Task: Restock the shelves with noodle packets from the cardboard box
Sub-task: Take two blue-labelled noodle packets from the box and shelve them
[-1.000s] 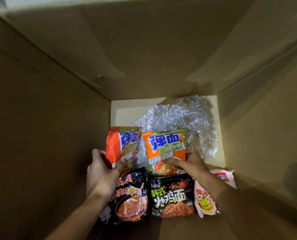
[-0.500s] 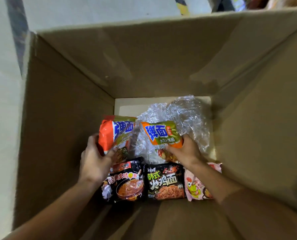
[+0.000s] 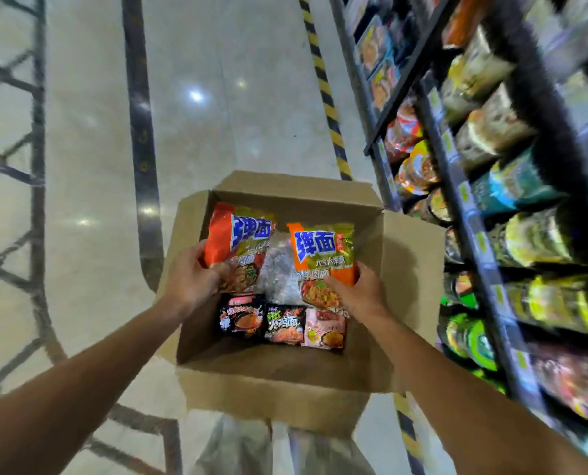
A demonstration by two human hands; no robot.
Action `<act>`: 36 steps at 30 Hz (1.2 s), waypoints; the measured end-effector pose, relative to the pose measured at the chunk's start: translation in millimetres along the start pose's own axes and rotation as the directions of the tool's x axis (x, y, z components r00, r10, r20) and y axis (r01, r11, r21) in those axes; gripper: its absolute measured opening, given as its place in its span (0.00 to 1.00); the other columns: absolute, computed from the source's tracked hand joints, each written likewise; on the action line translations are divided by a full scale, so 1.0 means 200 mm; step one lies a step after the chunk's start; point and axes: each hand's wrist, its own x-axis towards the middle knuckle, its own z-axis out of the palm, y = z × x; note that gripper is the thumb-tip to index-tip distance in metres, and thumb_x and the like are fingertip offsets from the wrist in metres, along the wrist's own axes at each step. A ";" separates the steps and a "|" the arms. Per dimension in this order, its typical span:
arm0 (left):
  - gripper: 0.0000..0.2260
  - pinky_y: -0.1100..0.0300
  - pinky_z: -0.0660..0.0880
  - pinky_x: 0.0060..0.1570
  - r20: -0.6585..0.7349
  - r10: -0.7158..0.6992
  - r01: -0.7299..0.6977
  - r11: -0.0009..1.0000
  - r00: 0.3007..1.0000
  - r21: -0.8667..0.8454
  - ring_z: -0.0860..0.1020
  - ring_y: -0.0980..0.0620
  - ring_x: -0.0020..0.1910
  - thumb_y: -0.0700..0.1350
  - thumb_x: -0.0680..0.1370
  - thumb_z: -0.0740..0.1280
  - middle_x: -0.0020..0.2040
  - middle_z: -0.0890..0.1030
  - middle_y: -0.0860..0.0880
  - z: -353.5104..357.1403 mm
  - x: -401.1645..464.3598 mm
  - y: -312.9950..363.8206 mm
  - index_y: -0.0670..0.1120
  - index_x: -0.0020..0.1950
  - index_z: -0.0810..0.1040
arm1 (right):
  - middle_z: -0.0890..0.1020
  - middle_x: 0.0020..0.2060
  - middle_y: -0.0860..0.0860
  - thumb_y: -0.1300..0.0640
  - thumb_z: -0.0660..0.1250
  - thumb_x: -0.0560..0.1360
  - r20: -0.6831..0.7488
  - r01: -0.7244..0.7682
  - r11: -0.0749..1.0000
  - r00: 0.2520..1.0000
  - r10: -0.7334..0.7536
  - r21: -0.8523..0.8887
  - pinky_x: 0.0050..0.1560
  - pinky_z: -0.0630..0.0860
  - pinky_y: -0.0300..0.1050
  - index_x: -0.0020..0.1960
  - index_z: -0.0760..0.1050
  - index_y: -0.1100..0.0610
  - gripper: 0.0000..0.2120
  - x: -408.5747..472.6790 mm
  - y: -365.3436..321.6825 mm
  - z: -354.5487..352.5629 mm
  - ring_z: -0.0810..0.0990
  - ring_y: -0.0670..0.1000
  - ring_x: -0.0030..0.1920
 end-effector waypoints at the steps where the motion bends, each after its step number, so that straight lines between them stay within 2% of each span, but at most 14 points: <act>1: 0.19 0.57 0.79 0.47 0.005 0.012 -0.012 1.000 1.000 -0.004 0.82 0.54 0.47 0.45 0.73 0.76 0.46 0.82 0.55 -0.06 -0.11 0.09 0.49 0.63 0.78 | 0.79 0.43 0.45 0.60 0.74 0.75 0.020 -0.001 1.000 1.000 0.001 0.015 0.30 0.73 0.26 0.60 0.76 0.57 0.15 -0.13 -0.08 -0.07 0.77 0.42 0.39; 3: 0.22 0.49 0.80 0.53 0.008 0.037 -0.037 0.999 0.999 -0.009 0.82 0.52 0.49 0.49 0.72 0.77 0.48 0.83 0.53 -0.18 -0.35 0.27 0.49 0.64 0.78 | 0.79 0.40 0.43 0.60 0.75 0.74 0.013 0.030 0.999 0.999 -0.031 0.038 0.26 0.72 0.27 0.56 0.77 0.57 0.12 -0.39 -0.24 -0.21 0.80 0.44 0.40; 6: 0.26 0.45 0.80 0.54 -0.011 0.078 -0.079 0.996 0.997 -0.039 0.83 0.51 0.50 0.57 0.68 0.76 0.52 0.84 0.51 -0.34 -0.67 0.46 0.51 0.63 0.78 | 0.82 0.37 0.43 0.58 0.77 0.71 -0.085 0.116 0.993 0.990 -0.114 0.026 0.39 0.80 0.42 0.45 0.78 0.50 0.09 -0.72 -0.42 -0.38 0.83 0.49 0.42; 8: 0.26 0.46 0.81 0.53 -0.028 0.127 -0.128 0.991 0.992 -0.048 0.83 0.53 0.49 0.56 0.68 0.76 0.51 0.84 0.51 -0.42 -0.86 0.58 0.48 0.63 0.78 | 0.85 0.37 0.45 0.59 0.77 0.71 -0.124 0.153 0.985 0.982 -0.143 0.081 0.45 0.82 0.49 0.45 0.80 0.50 0.08 -0.90 -0.50 -0.48 0.85 0.48 0.41; 11: 0.20 0.51 0.81 0.53 -0.042 0.207 -0.210 0.975 0.977 -0.075 0.84 0.58 0.47 0.48 0.72 0.76 0.50 0.84 0.54 -0.54 -1.08 0.72 0.48 0.62 0.79 | 0.87 0.46 0.51 0.64 0.77 0.71 -0.146 0.204 0.963 0.973 -0.179 0.178 0.49 0.83 0.42 0.56 0.80 0.60 0.14 -1.14 -0.58 -0.61 0.85 0.44 0.43; 12: 0.19 0.52 0.81 0.53 -0.046 0.227 -0.230 0.969 0.973 -0.092 0.84 0.58 0.48 0.46 0.72 0.76 0.50 0.84 0.55 -0.58 -1.14 0.77 0.48 0.62 0.79 | 0.87 0.47 0.49 0.62 0.78 0.71 -0.161 0.223 0.956 0.968 -0.193 0.193 0.48 0.82 0.40 0.56 0.80 0.59 0.15 -1.22 -0.60 -0.64 0.86 0.43 0.44; 15: 0.19 0.52 0.81 0.52 -0.056 0.302 -0.307 0.941 0.952 -0.139 0.84 0.55 0.51 0.48 0.72 0.76 0.52 0.85 0.52 -0.68 -1.28 0.87 0.48 0.62 0.80 | 0.87 0.45 0.45 0.58 0.79 0.70 -0.233 0.283 0.930 0.945 -0.228 0.234 0.48 0.81 0.42 0.53 0.81 0.53 0.15 -1.41 -0.64 -0.71 0.86 0.44 0.46; 20: 0.19 0.59 0.80 0.50 -0.016 0.438 -0.431 0.875 0.899 -0.221 0.83 0.58 0.51 0.50 0.72 0.75 0.52 0.85 0.56 -0.79 -1.46 1.00 0.55 0.62 0.79 | 0.87 0.43 0.45 0.60 0.78 0.70 -0.368 0.376 0.884 0.892 -0.264 0.279 0.43 0.81 0.38 0.53 0.81 0.55 0.13 -1.77 -0.73 -0.76 0.86 0.45 0.44; 23: 0.17 0.64 0.78 0.46 0.043 0.526 -0.500 0.827 0.849 -0.257 0.82 0.62 0.51 0.49 0.72 0.75 0.50 0.84 0.62 -0.85 -1.51 1.04 0.60 0.59 0.77 | 0.87 0.43 0.45 0.58 0.78 0.71 -0.465 0.414 0.856 0.851 -0.243 0.310 0.39 0.80 0.36 0.53 0.80 0.52 0.13 -1.99 -0.74 -0.75 0.86 0.45 0.44; 27: 0.16 0.68 0.77 0.43 0.152 0.608 -0.544 0.777 0.779 -0.318 0.82 0.63 0.49 0.48 0.71 0.74 0.49 0.84 0.65 -0.91 -1.58 1.08 0.59 0.56 0.77 | 0.87 0.45 0.47 0.58 0.77 0.72 -0.601 0.464 0.814 0.777 -0.186 0.349 0.36 0.79 0.34 0.54 0.80 0.53 0.13 -2.28 -0.72 -0.73 0.86 0.45 0.44; 29: 0.16 0.69 0.78 0.40 0.205 0.649 -0.566 0.749 0.733 -0.345 0.83 0.63 0.48 0.47 0.71 0.74 0.49 0.84 0.64 -0.91 -1.63 1.11 0.59 0.56 0.78 | 0.87 0.45 0.46 0.56 0.77 0.72 -0.668 0.480 0.805 0.730 -0.146 0.350 0.37 0.80 0.35 0.54 0.80 0.51 0.13 -2.43 -0.69 -0.73 0.86 0.45 0.44; 31: 0.16 0.72 0.78 0.40 0.251 0.690 -0.590 0.716 0.679 -0.373 0.83 0.63 0.48 0.46 0.71 0.74 0.49 0.84 0.64 -0.90 -1.69 1.15 0.58 0.55 0.78 | 0.87 0.46 0.46 0.54 0.77 0.71 -0.721 0.485 0.802 0.686 -0.102 0.348 0.43 0.82 0.43 0.54 0.80 0.50 0.13 -2.57 -0.65 -0.74 0.87 0.47 0.45; 33: 0.15 0.71 0.78 0.41 0.295 0.727 -0.613 0.683 0.620 -0.398 0.83 0.62 0.48 0.44 0.71 0.74 0.49 0.84 0.63 -0.86 -1.77 1.19 0.57 0.56 0.79 | 0.87 0.47 0.47 0.53 0.77 0.72 -0.768 0.494 0.799 0.637 -0.066 0.341 0.47 0.82 0.47 0.55 0.80 0.50 0.14 -2.72 -0.59 -0.77 0.87 0.48 0.47; 36: 0.14 0.62 0.81 0.44 0.372 0.753 -0.628 0.658 0.542 -0.416 0.84 0.58 0.49 0.45 0.72 0.75 0.50 0.85 0.58 -0.76 -1.91 1.24 0.54 0.56 0.81 | 0.87 0.44 0.45 0.53 0.77 0.71 -0.852 0.520 0.796 0.524 -0.011 0.309 0.40 0.79 0.37 0.54 0.80 0.50 0.13 -2.99 -0.48 -0.81 0.86 0.43 0.43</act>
